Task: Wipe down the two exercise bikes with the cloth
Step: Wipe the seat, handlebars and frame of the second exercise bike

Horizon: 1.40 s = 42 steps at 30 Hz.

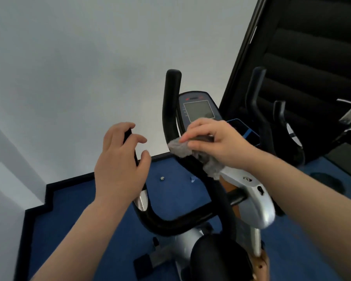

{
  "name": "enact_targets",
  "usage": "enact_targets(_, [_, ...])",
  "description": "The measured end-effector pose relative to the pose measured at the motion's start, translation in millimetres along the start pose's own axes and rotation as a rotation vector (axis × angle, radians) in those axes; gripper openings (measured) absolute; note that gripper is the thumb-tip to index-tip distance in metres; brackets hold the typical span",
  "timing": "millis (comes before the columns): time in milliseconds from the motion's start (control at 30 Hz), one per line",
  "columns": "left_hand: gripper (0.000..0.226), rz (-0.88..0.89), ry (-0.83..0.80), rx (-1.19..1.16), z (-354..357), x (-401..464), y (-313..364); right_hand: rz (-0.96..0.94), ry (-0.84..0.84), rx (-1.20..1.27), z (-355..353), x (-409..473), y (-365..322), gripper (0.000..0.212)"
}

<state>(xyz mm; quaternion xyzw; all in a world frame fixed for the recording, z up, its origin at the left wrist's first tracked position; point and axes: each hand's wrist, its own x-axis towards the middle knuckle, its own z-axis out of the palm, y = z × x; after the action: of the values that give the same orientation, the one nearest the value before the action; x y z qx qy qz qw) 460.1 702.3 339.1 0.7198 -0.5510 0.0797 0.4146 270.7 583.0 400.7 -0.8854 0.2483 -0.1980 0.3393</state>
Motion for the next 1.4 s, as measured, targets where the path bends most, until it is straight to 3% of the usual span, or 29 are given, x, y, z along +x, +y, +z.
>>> enact_targets(100, [0.016,-0.044,0.018,-0.028,3,-1,5,-0.009,0.141,-0.013,26,-2,-1,0.016])
enact_targets(300, [0.020,-0.243,0.014,-0.254,-4,-4,30,-0.047,-0.135,-0.049,15,-65,24,0.017])
enact_targets(400, [0.021,-0.186,0.009,-0.282,-3,-30,62,-0.001,-0.130,0.078,16,-87,31,0.018])
enact_targets(500, [0.022,-0.146,-0.107,-0.287,2,-68,90,0.072,-0.113,0.205,21,-116,37,0.019])
enact_targets(567, [0.023,-0.166,-0.174,-0.270,6,-89,101,0.076,-0.064,0.256,30,-141,39,0.018])
enact_targets(733, [0.029,-0.231,-0.260,-0.170,16,-120,119,0.152,0.242,0.421,61,-188,34,0.024])
enact_targets(867, [0.045,-0.205,-0.313,0.123,19,-125,122,0.241,0.234,0.308,55,-189,29,0.022])
enact_targets(1000, [0.044,-0.259,-0.325,0.152,20,-124,122,0.262,0.567,0.021,22,-167,40,0.016])
enact_targets(1033, [0.043,-0.272,-0.320,0.147,21,-125,122,0.286,0.574,-0.088,18,-158,42,0.015])
enact_targets(1100, [0.042,-0.286,-0.314,0.151,22,-125,121,0.320,0.458,-0.269,27,-141,44,0.018])
enact_targets(1267, [0.040,-0.312,-0.299,0.154,22,-126,121,0.275,0.360,-0.106,45,-146,42,0.025])
enact_targets(1400, [0.041,-0.313,-0.291,0.147,22,-126,121,0.313,0.251,-0.286,8,-145,53,0.021])
